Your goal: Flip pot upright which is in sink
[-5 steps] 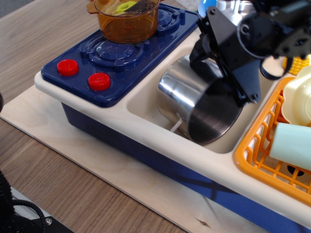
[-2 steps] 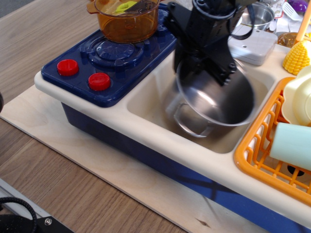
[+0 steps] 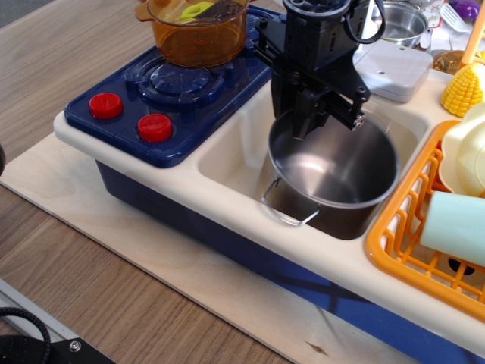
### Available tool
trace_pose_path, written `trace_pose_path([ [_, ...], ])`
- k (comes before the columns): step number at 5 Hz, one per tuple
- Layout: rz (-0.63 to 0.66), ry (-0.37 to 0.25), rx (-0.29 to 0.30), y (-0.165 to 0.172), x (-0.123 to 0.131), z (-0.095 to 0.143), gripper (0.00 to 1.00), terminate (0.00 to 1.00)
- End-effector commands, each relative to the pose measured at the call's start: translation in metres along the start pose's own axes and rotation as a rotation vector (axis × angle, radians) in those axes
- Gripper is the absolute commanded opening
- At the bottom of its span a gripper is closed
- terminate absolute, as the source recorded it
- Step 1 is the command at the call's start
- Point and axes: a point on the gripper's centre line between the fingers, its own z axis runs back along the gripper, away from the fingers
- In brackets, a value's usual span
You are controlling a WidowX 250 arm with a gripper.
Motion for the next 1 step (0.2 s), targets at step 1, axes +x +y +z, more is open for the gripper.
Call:
trace_pose_path([
  [1,0.001,-0.074,0.011,0.0024,0.0104,0.0186,1.0,1.0],
])
